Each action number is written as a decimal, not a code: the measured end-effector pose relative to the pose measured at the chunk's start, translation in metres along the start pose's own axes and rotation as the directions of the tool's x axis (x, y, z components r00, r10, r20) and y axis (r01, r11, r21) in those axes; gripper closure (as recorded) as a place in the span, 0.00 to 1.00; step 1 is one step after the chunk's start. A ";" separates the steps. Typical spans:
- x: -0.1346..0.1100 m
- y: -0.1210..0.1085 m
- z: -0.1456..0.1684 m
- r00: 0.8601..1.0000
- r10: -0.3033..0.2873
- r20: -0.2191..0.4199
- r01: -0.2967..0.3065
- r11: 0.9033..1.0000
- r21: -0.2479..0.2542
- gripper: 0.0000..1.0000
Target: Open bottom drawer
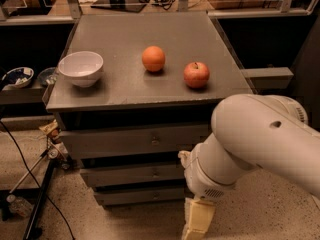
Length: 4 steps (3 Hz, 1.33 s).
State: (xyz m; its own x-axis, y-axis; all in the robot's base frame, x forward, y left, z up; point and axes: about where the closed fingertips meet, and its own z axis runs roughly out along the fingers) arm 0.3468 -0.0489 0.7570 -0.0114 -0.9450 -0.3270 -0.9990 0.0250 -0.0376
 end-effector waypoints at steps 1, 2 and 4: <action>0.001 0.002 0.001 1.000 0.001 0.007 -0.001 1.000 0.005 0.00; 0.015 0.015 0.049 0.999 0.038 -0.005 -0.038 0.997 -0.063 0.00; 0.013 0.022 0.051 0.999 0.040 0.029 -0.038 0.997 -0.065 0.00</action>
Offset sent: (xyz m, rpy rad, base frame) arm -0.0138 0.0019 -0.0666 0.0061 0.0981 -0.0327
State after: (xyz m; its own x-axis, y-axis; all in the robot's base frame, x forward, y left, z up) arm 0.3268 -0.0437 0.7042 -0.0504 -0.9332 -0.3559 -0.9985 0.0399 0.0367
